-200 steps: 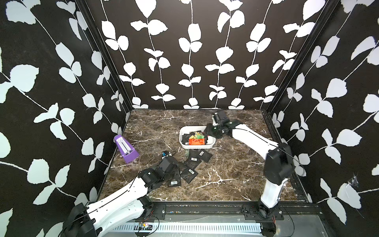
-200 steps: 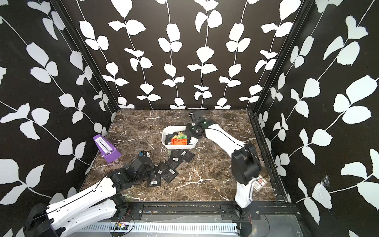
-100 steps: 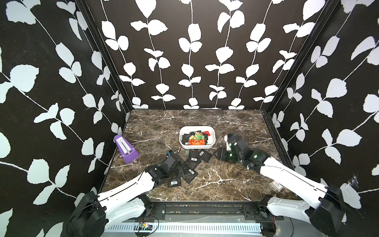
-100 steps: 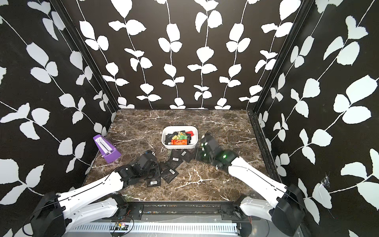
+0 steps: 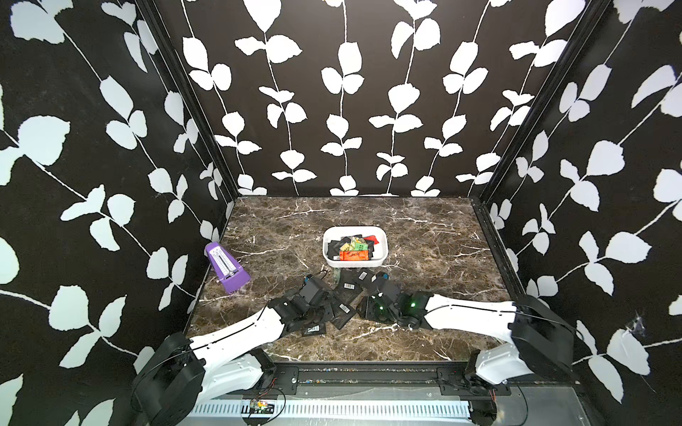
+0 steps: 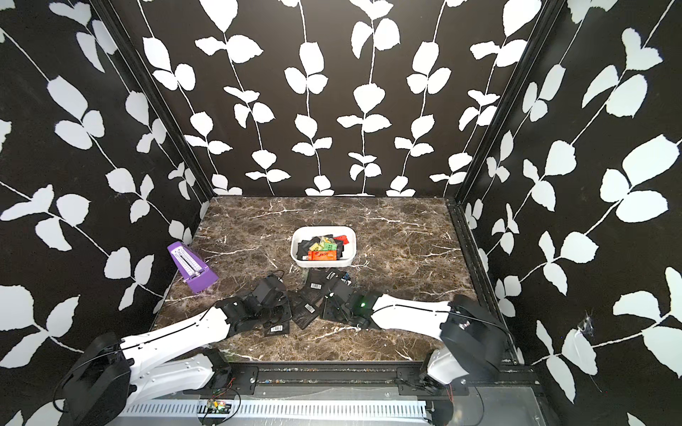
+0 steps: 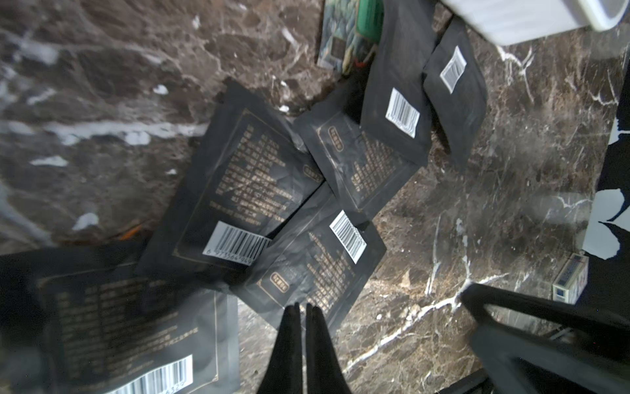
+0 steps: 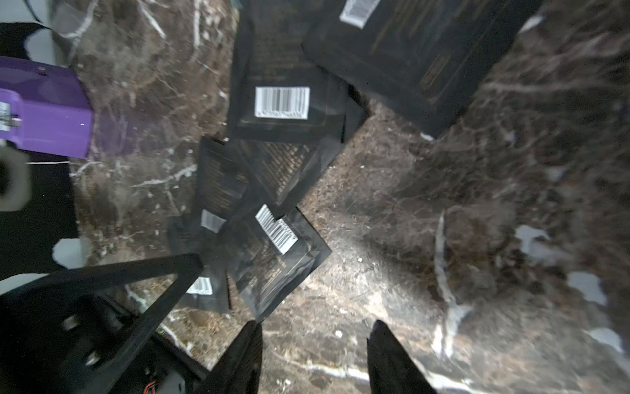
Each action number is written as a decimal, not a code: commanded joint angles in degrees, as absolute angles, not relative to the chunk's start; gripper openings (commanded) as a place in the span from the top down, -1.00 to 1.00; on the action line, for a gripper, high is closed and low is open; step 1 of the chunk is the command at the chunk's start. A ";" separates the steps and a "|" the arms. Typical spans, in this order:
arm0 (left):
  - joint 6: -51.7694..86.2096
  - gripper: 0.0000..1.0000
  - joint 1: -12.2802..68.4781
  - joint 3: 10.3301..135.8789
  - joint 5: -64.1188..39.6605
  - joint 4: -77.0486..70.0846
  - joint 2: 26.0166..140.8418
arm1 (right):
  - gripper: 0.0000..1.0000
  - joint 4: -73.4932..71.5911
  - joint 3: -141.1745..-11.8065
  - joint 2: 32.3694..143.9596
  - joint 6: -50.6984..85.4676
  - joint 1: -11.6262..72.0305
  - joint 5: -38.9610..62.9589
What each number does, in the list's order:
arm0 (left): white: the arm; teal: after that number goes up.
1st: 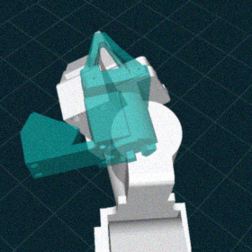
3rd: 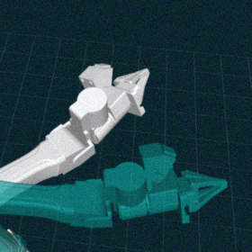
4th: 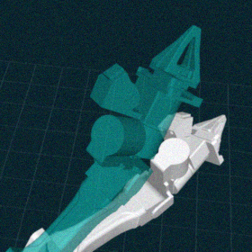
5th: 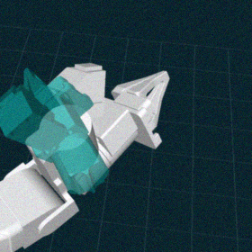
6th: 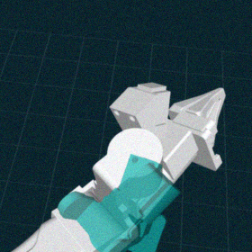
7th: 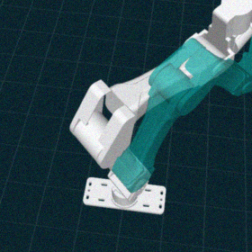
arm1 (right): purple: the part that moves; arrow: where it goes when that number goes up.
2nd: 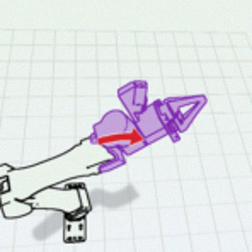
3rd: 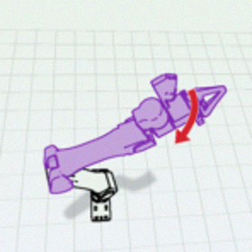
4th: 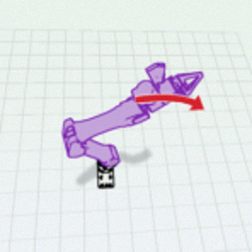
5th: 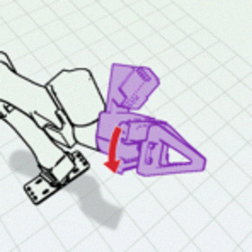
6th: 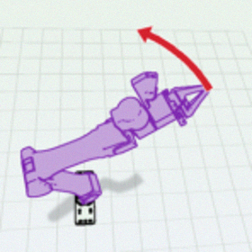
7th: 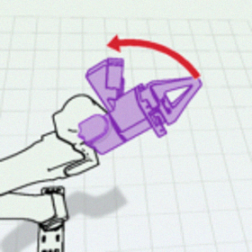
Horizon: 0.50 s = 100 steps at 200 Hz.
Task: Put the tea bags into the storage box
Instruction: Move the tea bag to the center of the board.
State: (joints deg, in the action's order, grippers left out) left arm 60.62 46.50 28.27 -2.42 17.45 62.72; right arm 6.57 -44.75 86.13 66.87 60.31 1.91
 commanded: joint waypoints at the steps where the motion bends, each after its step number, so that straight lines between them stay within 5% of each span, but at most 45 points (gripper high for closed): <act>1: 61.38 1.00 46.42 27.12 -3.08 16.63 63.08 | -0.01 3.29 -48.15 88.22 68.35 60.82 0.52; 100: 62.65 1.00 46.42 25.64 -2.64 14.99 68.58 | 0.12 2.43 -49.83 93.95 68.79 61.00 1.34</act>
